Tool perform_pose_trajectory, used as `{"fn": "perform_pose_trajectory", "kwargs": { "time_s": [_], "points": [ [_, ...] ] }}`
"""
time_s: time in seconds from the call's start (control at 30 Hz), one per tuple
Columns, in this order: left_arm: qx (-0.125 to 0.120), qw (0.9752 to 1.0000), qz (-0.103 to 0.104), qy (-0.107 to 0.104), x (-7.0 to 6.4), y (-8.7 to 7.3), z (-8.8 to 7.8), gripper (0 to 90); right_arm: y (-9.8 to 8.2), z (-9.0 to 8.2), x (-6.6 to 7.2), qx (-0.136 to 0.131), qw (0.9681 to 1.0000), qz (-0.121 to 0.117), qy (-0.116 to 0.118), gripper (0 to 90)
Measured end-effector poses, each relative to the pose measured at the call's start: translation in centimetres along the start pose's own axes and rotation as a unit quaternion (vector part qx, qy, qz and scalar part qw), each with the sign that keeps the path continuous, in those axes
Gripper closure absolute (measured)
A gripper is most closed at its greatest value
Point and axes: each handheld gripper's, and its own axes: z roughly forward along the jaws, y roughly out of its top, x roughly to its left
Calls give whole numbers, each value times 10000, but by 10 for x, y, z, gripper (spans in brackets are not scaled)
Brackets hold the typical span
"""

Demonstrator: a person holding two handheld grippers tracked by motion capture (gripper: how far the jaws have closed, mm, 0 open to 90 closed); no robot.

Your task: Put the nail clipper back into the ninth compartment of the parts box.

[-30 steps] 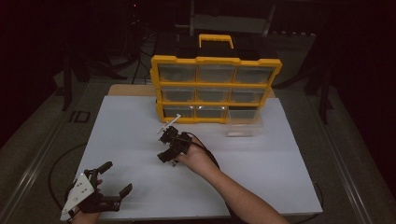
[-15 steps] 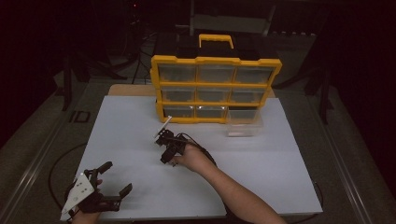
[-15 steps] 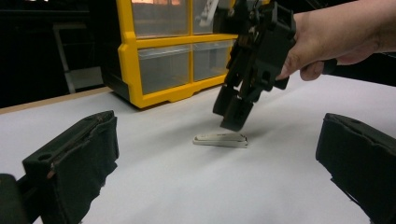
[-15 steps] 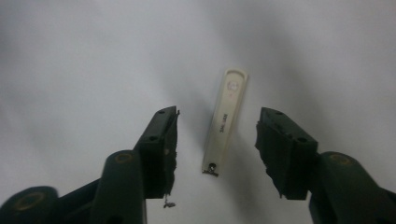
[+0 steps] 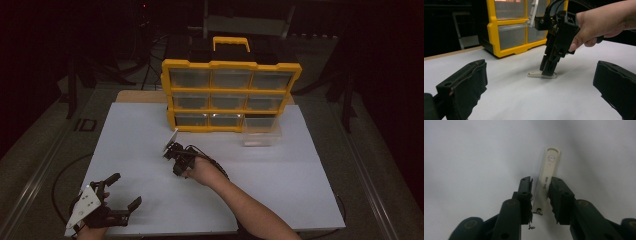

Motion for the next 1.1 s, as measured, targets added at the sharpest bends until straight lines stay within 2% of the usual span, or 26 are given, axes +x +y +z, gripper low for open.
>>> {"fn": "perform_pose_trajectory", "kwargs": {
  "time_s": [0.27, 0.53, 0.63, 0.7, 0.73, 0.83, 0.93, 0.97, 1.07, 1.1],
  "points": [
    [5, 10000, 2, -2, 0, 0, 0, 5, 0, 8, 3, 134, 9998, -53, -130, 757],
    [27, 10000, -7, -3, 0, 0, 1, 5, 0, 9, 6, 138, 9995, -158, -231, 775],
    [33, 10000, -7, -11, 0, 0, 1, 5, 0, 8, 4, 123, 9996, -209, -153, 777],
    [45, 10000, -12, -23, 0, -1, 1, 5, -1, 3, 2, 101, 9995, -292, -96, 778],
    [47, 10000, -10, -22, 0, -1, 1, 5, -1, -2, 0, 95, 9989, -456, -30, 777],
    [57, 10000, -10, -28, 0, -1, 1, 5, -4, -7, -4, 109, 9978, -653, -21, 778],
    [69, 10000, -21, -41, 0, -1, 2, 5, -9, -9, -7, 194, 9961, -861, 9, 778],
    [70, 10000, -25, -46, 0, -1, 2, 5, -11, -9, -8, 245, 9947, -995, 24, 777],
    [82, 10000, -30, -40, 0, -1, 2, 5, -15, -11, -10, 259, 9933, -1128, 50, 777],
    [96, 9999, -25, -40, 0, -1, 2, 5, -19, -14, -11, 285, 9919, -1234, 92, 778]
  ]
}}
